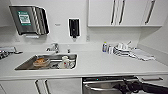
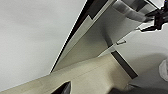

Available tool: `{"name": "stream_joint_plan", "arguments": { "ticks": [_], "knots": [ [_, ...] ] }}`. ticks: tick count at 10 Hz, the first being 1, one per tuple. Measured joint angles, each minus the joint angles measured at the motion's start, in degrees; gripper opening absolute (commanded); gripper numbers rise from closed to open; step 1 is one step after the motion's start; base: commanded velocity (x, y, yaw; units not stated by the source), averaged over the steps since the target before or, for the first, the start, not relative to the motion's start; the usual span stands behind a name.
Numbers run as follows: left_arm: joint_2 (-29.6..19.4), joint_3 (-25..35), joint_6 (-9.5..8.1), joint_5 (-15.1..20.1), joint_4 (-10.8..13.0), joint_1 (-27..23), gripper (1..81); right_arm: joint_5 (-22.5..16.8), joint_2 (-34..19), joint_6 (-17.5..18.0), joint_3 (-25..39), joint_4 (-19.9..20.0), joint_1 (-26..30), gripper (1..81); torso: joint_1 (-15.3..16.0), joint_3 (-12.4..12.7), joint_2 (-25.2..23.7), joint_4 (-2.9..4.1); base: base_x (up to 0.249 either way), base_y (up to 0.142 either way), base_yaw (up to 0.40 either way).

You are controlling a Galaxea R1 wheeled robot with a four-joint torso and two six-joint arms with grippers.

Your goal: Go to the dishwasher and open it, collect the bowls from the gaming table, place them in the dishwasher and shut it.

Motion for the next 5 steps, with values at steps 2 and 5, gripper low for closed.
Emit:
{"name": "stream_joint_plan", "arguments": {
  "ticks": [2,5],
  "knots": [
    [-0.01,-0.04,0.0,0.2,0.0,0.16,81.1,-3.94,-0.82,0.17,0.77,0.73,-0.78,81.1,0.0,0.0,-0.02,0.0,-0.076,0.0,0.0],
    [0.0,-0.02,0.0,0.22,0.0,0.3,81.1,-4.51,-0.24,-0.22,0.11,-0.15,-1.83,81.1,0.0,0.02,-0.04,0.0,-0.076,0.0,0.0]
  ]
}}
